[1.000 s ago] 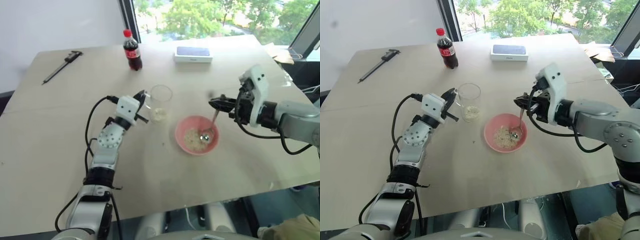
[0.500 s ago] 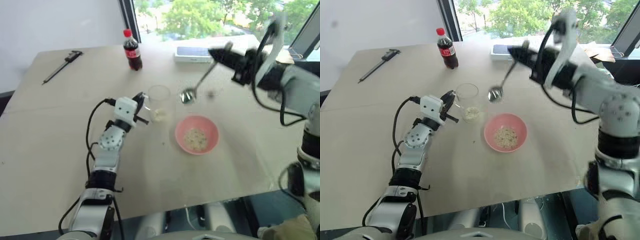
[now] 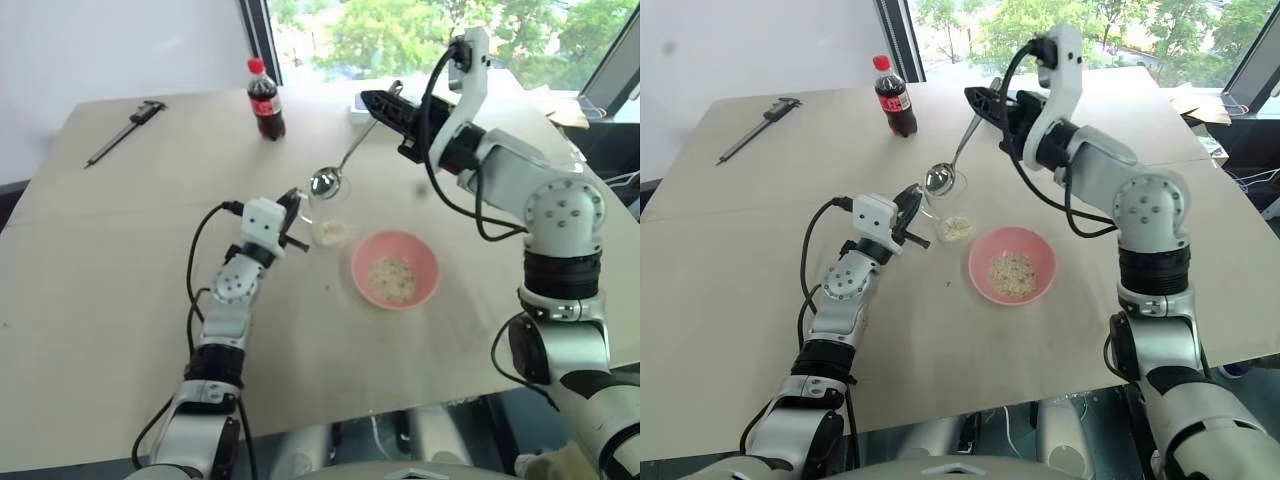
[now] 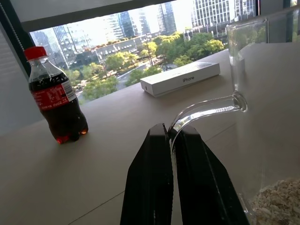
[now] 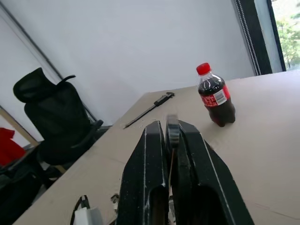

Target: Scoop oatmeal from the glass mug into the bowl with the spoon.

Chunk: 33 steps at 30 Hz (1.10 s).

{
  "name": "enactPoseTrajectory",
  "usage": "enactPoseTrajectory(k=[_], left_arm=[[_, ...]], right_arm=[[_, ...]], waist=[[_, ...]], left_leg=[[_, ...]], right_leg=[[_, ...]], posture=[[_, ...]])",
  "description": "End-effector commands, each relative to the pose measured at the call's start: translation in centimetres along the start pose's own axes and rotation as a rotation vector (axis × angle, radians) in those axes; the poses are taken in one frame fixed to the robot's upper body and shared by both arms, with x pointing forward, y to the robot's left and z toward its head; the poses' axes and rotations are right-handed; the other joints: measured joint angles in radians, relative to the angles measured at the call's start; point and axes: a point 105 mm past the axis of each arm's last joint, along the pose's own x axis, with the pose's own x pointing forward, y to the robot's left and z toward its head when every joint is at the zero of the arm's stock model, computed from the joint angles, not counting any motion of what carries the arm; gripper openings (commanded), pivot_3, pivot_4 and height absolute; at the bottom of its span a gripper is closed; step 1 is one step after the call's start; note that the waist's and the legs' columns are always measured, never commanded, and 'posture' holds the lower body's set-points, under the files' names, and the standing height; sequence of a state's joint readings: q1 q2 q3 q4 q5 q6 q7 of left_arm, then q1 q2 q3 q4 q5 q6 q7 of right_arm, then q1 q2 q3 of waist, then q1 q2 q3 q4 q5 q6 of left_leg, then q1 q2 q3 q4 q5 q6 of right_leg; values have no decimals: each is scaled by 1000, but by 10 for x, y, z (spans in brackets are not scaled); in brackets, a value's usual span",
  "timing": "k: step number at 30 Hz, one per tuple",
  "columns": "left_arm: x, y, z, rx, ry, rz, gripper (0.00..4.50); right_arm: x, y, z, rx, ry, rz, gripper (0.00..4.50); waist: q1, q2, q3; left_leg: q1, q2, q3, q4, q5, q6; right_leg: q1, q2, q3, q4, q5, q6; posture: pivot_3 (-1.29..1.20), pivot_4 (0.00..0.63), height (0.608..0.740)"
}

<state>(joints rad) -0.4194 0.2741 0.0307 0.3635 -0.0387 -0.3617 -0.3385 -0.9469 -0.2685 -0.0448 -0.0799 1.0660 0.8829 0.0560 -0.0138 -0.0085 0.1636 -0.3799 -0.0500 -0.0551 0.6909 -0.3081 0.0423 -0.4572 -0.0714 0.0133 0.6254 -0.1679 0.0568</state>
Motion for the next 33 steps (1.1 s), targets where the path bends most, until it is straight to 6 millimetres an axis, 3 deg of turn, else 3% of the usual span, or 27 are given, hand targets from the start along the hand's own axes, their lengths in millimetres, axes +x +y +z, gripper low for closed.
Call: enactPoseTrajectory(k=[1,5,7,8,12,17,20,22,33], left_arm=[[-1,3,11,22,-41,14,61],[-3,4,10,23,-37,22,61],[-3,4,10,22,-38,20,0],[-3,4,10,23,-39,20,0],[-4,4,11,28,-42,15,0],[-7,4,9,27,-35,10,0],[-8,6,9,33,-34,18,980],[-8,7,9,41,-34,24,1951],[-19,11,14,73,-32,19,1951]], right_arm=[[0,1,0,-108,-22,18,0],[2,-3,-13,-154,6,16,0],[3,-2,-13,-136,-9,25,774],[3,-1,-11,-123,-25,24,882],[3,-4,-2,-146,-62,-5,2554],[2,-3,2,-139,-89,4,2554],[3,0,2,-141,-91,16,2680],[3,1,2,-142,-91,22,2680],[-1,0,4,-157,-99,32,2680]], waist=[[0,0,0],[-1,0,0],[-1,0,0],[-1,0,0],[-2,0,0],[-2,0,0],[-3,0,0],[-2,0,0],[-3,0,0]], left_leg=[[0,0,0,0,0,0],[0,0,0,0,0,0],[0,0,0,0,0,0],[0,0,0,0,0,0],[0,0,0,0,0,0],[0,0,0,0,0,0],[0,0,0,0,0,0],[0,0,0,0,0,0],[0,0,0,0,0,0]], right_leg=[[0,0,0,0,0,0],[0,0,0,0,0,0],[0,0,0,0,0,0],[0,0,0,0,0,0],[0,0,0,0,0,0],[0,0,0,0,0,0],[0,0,0,0,0,0],[0,0,0,0,0,0],[0,0,0,0,0,0]], posture=[[0,150,740],[0,150,740],[0,150,740],[0,150,740],[0,150,740],[0,150,740],[0,150,740],[0,150,740],[0,150,740]])
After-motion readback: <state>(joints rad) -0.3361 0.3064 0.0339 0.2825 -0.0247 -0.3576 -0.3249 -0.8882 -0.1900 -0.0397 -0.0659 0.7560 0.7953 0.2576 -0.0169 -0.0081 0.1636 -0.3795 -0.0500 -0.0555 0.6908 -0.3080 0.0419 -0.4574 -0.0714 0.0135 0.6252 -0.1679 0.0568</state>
